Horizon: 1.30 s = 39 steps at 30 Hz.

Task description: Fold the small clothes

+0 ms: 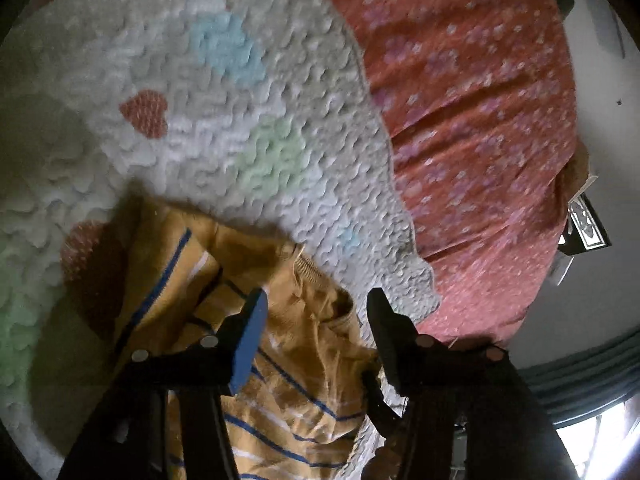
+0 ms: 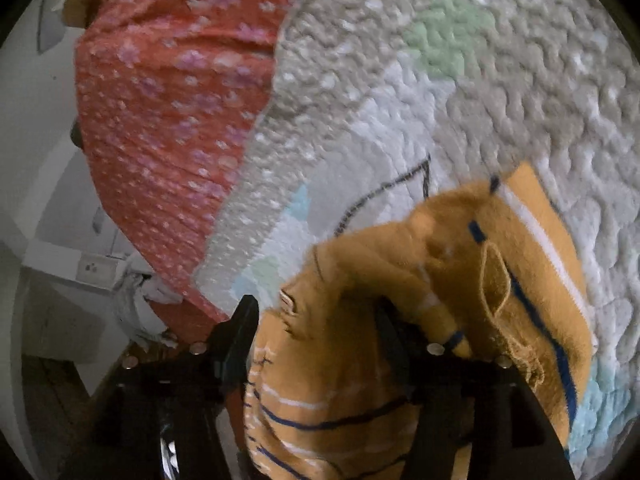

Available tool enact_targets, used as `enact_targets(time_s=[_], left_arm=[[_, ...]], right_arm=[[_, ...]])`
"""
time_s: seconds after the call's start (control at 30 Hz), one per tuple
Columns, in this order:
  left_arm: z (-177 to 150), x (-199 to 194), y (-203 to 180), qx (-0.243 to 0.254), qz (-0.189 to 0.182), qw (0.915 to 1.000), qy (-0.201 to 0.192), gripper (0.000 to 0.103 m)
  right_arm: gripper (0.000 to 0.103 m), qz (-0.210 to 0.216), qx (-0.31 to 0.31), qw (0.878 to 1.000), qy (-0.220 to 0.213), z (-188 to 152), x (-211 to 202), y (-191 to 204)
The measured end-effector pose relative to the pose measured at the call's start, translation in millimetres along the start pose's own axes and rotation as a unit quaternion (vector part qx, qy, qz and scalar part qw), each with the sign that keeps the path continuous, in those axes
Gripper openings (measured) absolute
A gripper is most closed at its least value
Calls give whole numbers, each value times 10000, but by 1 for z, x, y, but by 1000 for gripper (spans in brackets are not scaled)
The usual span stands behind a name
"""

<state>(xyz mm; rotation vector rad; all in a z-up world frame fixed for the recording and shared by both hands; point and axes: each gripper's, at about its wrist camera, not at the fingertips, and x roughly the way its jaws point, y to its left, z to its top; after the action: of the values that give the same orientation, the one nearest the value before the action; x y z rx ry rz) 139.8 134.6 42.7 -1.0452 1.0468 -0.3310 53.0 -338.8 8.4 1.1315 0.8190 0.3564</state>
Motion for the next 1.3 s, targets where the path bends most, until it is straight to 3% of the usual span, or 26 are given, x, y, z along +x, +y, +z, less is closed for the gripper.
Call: enact_targets(time_s=[0.17,0.23,0.33,0.43,0.5,0.53,0.6,0.7,0.83,0.9,1.03,1.1,1.17,1.2,1.23,1.3], left_arm=[[-26,-1,-36,1097,601,9921,22,50],[-41,15,-45,1542,919,9837,135,50],[-46,40,-30,1608,1435,9762,233,50],[-43,57,-6,1461,1930,9699,246,50],[-40,64,10,1403,2246,9639,295,44],[-39,67,14,1419,2341,9613,312,35],[-39,67,16,1553,2429,9572,272,31],[-40,60,13,1648,2370,9571,257,31],[-39,27,15,1437,2076,9675,124,35],[-41,13,16,1506,2143,9651,22,40],[-60,7,8,2107,2406,9474,105,52],[-79,21,0,2680,2743,9228,364,49],[-98,31,-3,3181,3232,8892,604,6],[-103,28,-3,3273,3372,8808,583,6],[-106,24,-2,3290,3425,8783,551,5],[-107,10,5,3100,3451,8841,564,4]], right_arm=[[66,-72,-345,9989,-312,1,-18,20],[64,-174,-735,9971,-89,-7,-9,33],[61,-331,-1251,9900,570,-24,24,43],[59,-1046,-1661,9779,725,-28,47,36],[51,-1846,-2036,9610,322,-21,48,30],[49,-2188,-2209,9504,117,-18,46,31],[50,-2482,-2398,9384,-166,-15,38,36],[51,-2470,-2434,9370,-422,-15,23,46],[54,-2344,-2399,9405,-547,-19,2,55],[55,-2260,-2338,9442,-527,-21,-7,54],[55,-2155,-2137,9513,-530,-25,-20,54],[55,-2137,-2057,9531,-602,-25,-28,53],[55,-2141,-2021,9530,-711,-25,-42,53],[55,-2152,-2001,9528,-768,-24,-48,52],[55,-2159,-1970,9527,-829,-23,-56,50],[55,-2158,-1908,9534,-898,-21,-69,46]])
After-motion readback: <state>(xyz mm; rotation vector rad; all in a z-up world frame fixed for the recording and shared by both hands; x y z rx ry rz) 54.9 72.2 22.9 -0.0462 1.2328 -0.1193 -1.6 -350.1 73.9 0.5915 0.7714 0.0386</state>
